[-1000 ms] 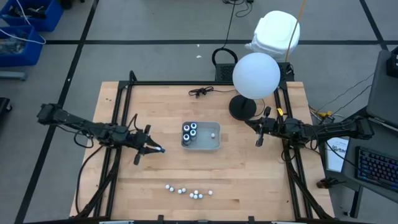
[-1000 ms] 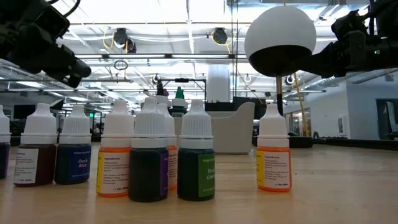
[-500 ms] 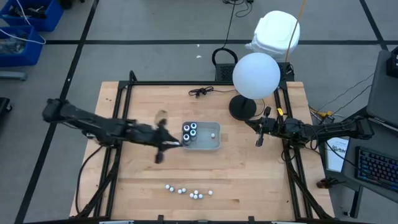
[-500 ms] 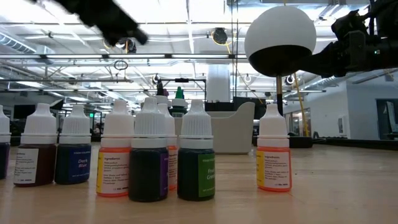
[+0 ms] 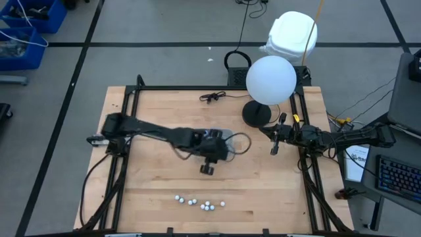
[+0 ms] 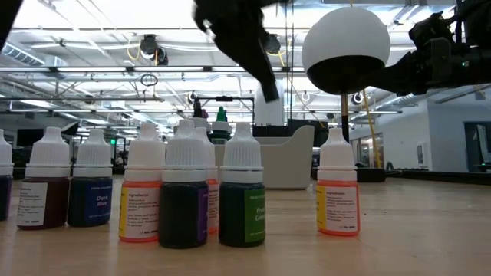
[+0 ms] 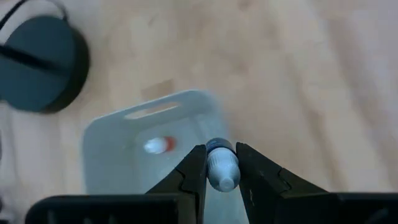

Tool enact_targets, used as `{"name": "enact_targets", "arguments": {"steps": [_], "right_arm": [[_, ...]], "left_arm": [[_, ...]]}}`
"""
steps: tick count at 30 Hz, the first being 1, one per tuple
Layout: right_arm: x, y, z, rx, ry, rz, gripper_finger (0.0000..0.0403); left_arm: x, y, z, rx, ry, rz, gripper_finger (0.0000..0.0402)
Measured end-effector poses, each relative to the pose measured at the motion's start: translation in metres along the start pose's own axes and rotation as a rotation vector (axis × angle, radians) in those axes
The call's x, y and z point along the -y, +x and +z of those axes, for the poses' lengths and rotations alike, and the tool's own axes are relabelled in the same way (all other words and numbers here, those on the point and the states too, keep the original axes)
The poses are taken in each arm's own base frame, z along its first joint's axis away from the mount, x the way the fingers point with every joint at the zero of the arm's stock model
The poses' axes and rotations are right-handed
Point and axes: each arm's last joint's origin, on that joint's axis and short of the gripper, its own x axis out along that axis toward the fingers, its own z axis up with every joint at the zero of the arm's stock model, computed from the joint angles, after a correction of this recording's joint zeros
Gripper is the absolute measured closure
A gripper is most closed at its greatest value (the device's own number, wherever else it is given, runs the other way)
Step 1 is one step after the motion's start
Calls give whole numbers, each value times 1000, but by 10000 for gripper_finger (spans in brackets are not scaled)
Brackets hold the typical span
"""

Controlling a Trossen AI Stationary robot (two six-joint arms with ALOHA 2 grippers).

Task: Pick & Place food coloring
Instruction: Put the top small blue food coloring bottle into the gray bin

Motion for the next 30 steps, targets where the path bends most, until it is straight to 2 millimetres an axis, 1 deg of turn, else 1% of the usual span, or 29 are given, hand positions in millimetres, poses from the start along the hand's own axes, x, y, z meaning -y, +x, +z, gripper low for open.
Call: {"name": "enact_targets", "arguments": {"steps": [2, 5, 8, 10, 13, 22, 30], "right_arm": [[0, 0, 0, 0, 0, 0, 403], [0, 0, 0, -5, -1, 1, 403], [0, 0, -1, -11, -4, 2, 403], [0, 0, -1, -11, -4, 2, 403], [0, 0, -1, -12, -5, 2, 403], [0, 0, -1, -9, -6, 2, 403], [0, 0, 0, -5, -5, 1, 403]], "left_arm": [[-13, 10, 0, -46, -14, 10, 325], [-30, 26, -7, -89, -49, 12, 325], [-43, 39, -15, -118, -82, -22, 325], [-48, 45, -19, -132, -98, -30, 325], [-50, 51, -22, -149, -101, -32, 325], [-48, 65, -26, -167, -121, -37, 325], [-43, 84, -32, -206, -126, -48, 325]]}}
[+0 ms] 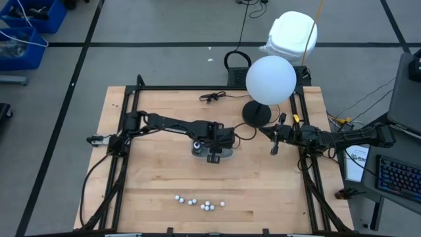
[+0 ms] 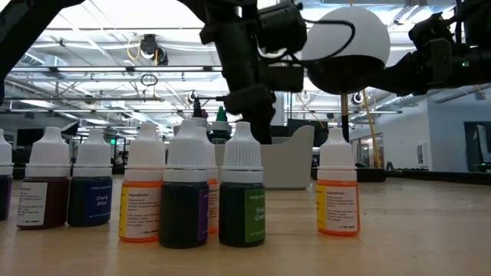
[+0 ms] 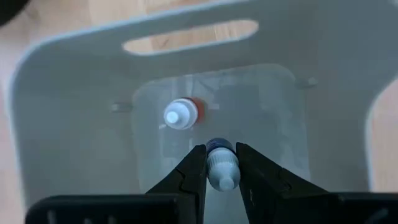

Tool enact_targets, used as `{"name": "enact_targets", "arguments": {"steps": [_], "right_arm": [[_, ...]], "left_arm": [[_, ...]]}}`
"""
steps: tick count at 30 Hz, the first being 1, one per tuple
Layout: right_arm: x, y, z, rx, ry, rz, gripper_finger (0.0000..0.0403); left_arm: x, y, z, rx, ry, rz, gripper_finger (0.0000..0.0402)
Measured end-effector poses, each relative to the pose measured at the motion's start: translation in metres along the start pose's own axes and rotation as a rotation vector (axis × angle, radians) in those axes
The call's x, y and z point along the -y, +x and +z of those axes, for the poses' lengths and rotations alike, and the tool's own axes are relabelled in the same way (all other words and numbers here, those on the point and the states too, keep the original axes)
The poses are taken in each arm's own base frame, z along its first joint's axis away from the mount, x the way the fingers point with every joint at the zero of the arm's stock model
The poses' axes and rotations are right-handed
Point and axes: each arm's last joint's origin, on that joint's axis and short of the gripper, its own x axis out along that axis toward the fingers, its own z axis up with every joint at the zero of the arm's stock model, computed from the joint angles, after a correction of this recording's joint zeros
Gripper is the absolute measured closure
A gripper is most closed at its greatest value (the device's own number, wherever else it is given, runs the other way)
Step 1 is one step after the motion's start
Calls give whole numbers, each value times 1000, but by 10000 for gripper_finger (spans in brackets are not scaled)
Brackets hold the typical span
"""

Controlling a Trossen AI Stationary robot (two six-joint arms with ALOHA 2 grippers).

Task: Pick & Place food coloring
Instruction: Put the top small blue food coloring bottle into the gray bin

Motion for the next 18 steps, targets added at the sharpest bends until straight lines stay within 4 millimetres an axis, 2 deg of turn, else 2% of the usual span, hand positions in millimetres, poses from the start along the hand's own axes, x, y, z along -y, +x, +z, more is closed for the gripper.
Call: {"name": "enact_targets", "arguments": {"steps": [12, 18], "right_arm": [[0, 0, 0, 1, 0, 0, 403], [0, 0, 0, 4, 1, -1, 403]], "left_arm": [[1, 19, -3, -34, -5, -6, 325], [2, 20, -3, -35, -8, -8, 325]]}}
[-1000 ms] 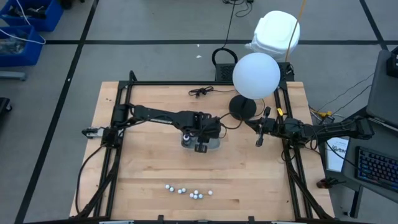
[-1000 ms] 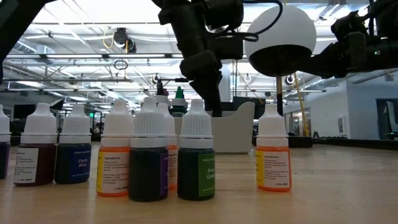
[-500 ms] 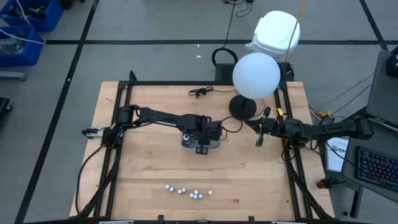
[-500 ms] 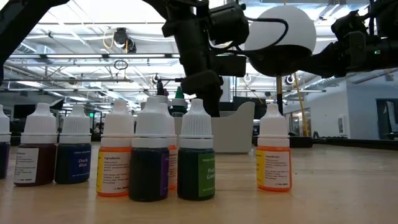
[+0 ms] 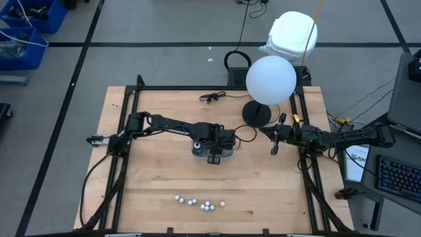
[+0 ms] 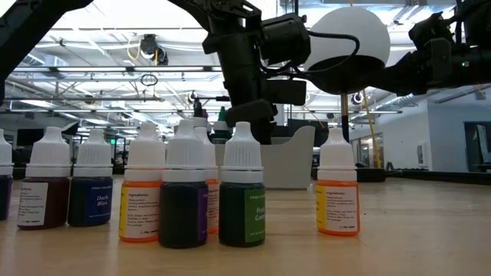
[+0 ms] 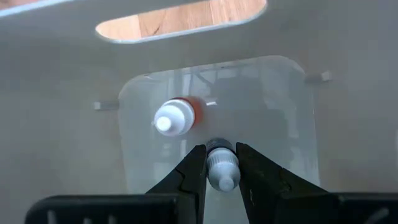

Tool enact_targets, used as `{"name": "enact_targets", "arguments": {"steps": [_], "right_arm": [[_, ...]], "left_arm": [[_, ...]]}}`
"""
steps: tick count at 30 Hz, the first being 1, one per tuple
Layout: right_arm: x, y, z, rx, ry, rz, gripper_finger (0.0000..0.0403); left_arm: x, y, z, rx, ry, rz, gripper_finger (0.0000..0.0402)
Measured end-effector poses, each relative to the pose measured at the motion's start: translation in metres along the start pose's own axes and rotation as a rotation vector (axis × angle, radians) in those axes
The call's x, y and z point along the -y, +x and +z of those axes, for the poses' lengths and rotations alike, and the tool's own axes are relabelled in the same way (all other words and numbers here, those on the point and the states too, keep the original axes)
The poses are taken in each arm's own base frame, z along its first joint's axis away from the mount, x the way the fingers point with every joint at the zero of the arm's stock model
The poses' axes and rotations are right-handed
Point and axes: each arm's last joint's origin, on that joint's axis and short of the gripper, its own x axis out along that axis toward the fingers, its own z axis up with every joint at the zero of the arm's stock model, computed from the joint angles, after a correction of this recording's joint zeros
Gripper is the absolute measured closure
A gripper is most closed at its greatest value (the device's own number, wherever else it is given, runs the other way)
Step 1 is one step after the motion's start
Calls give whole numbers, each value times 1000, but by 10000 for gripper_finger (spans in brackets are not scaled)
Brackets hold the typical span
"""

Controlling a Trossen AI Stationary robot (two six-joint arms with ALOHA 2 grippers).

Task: Pick & Place food coloring
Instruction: Put the top small blue food coloring bottle into the gray bin, then put the right small yellow food coloring bottle into the gray bin

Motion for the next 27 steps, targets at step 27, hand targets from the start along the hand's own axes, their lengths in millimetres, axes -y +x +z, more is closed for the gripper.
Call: {"name": "enact_targets", "arguments": {"steps": [27], "right_arm": [[0, 0, 0, 4, 1, 0, 403]], "left_arm": [[29, -165, -26, 71, -13, 69, 206]]}}
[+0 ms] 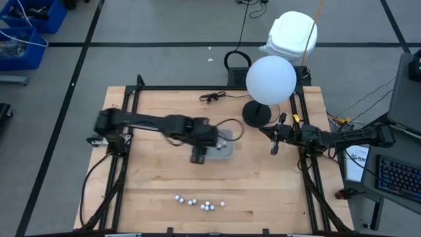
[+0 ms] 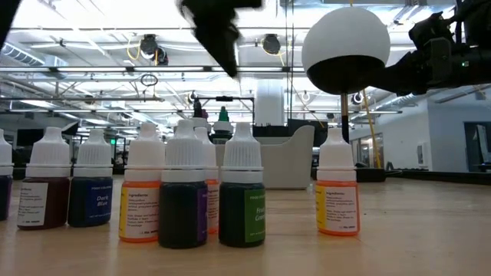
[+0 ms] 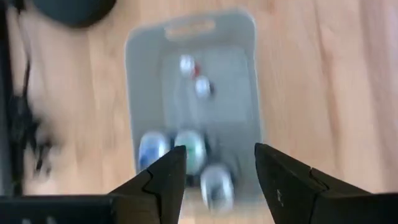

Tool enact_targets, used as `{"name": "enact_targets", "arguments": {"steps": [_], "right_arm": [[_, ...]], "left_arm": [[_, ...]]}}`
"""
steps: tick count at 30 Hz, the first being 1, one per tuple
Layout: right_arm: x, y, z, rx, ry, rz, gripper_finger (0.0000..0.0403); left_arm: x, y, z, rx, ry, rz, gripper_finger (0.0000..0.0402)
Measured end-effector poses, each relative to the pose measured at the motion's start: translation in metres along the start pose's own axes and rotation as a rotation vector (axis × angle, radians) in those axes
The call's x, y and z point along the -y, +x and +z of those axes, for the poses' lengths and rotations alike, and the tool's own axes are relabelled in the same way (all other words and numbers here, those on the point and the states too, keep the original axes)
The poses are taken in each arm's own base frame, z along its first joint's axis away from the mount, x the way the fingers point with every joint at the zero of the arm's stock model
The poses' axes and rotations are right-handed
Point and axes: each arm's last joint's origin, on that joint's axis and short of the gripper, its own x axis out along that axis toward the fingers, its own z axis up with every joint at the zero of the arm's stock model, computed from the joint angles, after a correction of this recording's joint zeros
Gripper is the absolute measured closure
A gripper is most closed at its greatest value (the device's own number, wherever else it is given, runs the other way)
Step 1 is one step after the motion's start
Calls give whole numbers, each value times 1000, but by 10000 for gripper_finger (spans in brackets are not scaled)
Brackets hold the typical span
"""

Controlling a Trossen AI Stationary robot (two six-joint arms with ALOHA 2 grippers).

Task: Pick & Place food coloring
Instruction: Put the right small yellow food coloring bottle into the gray bin

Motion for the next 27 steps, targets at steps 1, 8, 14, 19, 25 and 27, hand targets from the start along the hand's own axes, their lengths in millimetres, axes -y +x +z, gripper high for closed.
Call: {"name": "enact_targets", "arguments": {"steps": [1, 8, 14, 19, 25, 27], "right_arm": [[0, 0, 0, -1, 0, 0, 403], [0, 0, 0, -1, 3, 0, 403], [0, 0, 0, 0, 22, 0, 403], [0, 0, 0, 0, 22, 0, 403], [0, 0, 0, 0, 23, 0, 403], [0, 0, 0, 1, 23, 0, 403]], "left_arm": [[2, -16, -7, -11, -14, 12, 207], [19, -122, -55, 158, -114, 77, 251], [28, -158, -122, 476, -121, 50, 319], [32, -119, -180, 742, -200, -23, 390], [44, -42, -222, 903, -333, -162, 394], [50, -20, -229, 990, -282, -198, 397]]}}
